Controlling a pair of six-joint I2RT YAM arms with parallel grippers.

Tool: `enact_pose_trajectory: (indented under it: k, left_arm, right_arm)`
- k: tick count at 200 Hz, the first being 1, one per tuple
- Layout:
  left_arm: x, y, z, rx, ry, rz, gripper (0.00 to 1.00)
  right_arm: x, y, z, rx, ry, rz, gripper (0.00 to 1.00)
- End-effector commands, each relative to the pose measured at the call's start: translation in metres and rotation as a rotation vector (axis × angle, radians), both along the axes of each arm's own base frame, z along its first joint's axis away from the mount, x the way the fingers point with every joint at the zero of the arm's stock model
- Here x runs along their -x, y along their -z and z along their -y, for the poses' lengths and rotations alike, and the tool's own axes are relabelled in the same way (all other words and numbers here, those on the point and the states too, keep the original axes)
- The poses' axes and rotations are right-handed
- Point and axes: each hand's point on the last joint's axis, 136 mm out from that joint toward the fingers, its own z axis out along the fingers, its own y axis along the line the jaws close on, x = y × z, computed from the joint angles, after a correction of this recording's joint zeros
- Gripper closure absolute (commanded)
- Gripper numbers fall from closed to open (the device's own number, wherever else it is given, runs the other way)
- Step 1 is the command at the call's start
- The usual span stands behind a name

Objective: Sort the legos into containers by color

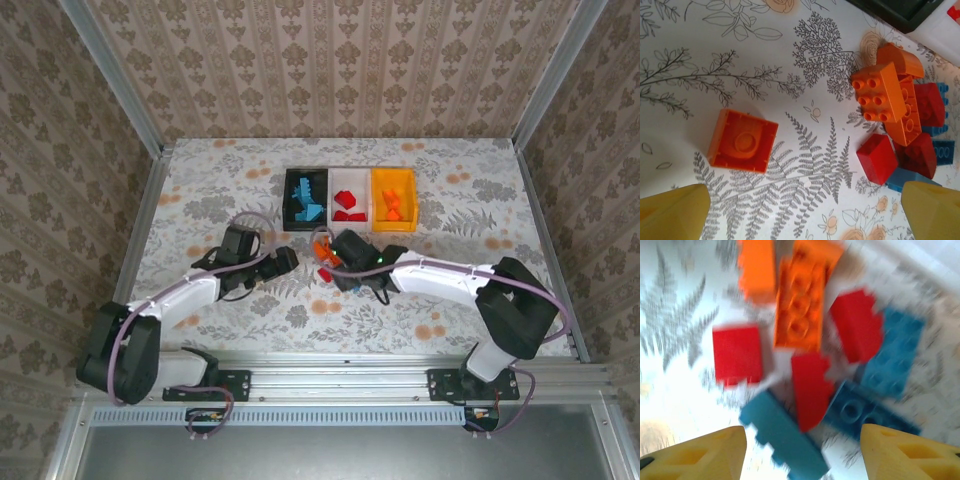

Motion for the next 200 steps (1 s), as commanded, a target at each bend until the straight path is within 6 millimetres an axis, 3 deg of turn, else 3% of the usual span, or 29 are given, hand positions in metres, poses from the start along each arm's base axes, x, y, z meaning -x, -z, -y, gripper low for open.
enact_pose_trajectory:
  k: [1,27,62,107,165,200]
  left_arm:
    - [-0.022,-0.020,0.015,0.041,0.024,0.077,0.00]
    - [-0.020,-0.020,0.029,0.044,0.065,0.071,0.00]
    - [-0.017,-0.017,0.025,0.022,0.059,0.065,0.00]
    - [-0.018,-0.019,0.024,0.012,0.062,0.071,0.00]
    - [-0.018,-0.017,0.027,0.023,0.068,0.058,0.00]
    - [-0.014,-0.017,0.022,0.009,0.064,0.062,0.00]
  right_arm:
    - [0.000,0.003,-0.007,-0.035,-0.020,0.000,0.36]
    - [-0.001,0.017,-0.012,-0.002,-0.042,-0.016,0.36]
    - [-0.003,0.032,-0.018,0.023,-0.061,-0.038,0.37]
    - [0.015,0.031,-0.023,0.015,-0.085,-0.048,0.49]
    - [0.025,0.050,-0.022,0.027,-0.066,-0.087,0.45]
    - [0.024,0.047,-0.022,0.022,-0.057,-0.076,0.60]
